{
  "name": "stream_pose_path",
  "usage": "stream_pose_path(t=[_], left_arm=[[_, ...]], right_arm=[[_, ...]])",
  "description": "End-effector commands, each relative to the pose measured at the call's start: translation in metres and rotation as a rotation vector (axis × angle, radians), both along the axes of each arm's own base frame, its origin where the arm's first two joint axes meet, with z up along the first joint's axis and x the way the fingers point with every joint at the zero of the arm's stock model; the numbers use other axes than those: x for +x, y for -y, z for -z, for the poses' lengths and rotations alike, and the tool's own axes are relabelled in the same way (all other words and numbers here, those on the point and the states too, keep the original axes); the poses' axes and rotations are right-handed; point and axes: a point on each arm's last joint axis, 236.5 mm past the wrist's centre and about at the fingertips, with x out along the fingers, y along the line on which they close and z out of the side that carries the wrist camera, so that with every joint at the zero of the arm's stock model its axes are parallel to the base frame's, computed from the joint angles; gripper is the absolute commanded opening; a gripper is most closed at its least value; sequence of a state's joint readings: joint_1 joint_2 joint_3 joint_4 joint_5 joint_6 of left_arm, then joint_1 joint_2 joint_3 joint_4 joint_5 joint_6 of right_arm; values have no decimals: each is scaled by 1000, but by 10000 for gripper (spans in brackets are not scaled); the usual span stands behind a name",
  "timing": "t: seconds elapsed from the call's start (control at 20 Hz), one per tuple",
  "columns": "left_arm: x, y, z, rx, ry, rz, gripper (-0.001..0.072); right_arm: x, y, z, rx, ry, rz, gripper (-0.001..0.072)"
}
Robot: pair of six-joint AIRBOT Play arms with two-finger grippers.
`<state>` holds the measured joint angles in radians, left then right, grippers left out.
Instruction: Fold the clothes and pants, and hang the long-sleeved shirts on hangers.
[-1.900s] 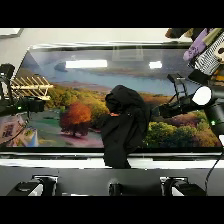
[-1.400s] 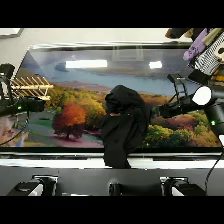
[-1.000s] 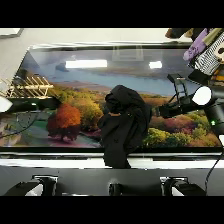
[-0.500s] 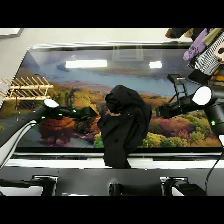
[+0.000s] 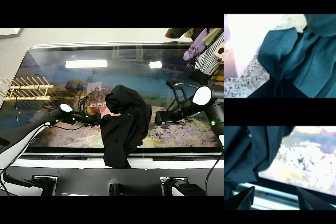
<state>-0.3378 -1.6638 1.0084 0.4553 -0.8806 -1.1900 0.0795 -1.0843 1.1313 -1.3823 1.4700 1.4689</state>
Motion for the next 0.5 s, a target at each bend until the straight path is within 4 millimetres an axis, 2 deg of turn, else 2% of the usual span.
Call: stream_pose_path(t=[0.0,0.1,0.2,0.3,0.45], left_arm=[[6,1,-12,-23,-5,-17,21],[12,-2,-16,-28,2,-33,21],[14,-1,-18,-29,8,-34,21],[14,-1,-19,-31,-3,-44,22],[15,-1,-19,-31,-4,-46,21]], right_arm=[[-16,0,14,5,-59,18,607],[-21,-37,45,179,-89,106,676],[-27,-73,77,370,-119,223,676],[-34,-85,103,449,-130,306,675],[-51,-80,135,436,-161,365,674]])
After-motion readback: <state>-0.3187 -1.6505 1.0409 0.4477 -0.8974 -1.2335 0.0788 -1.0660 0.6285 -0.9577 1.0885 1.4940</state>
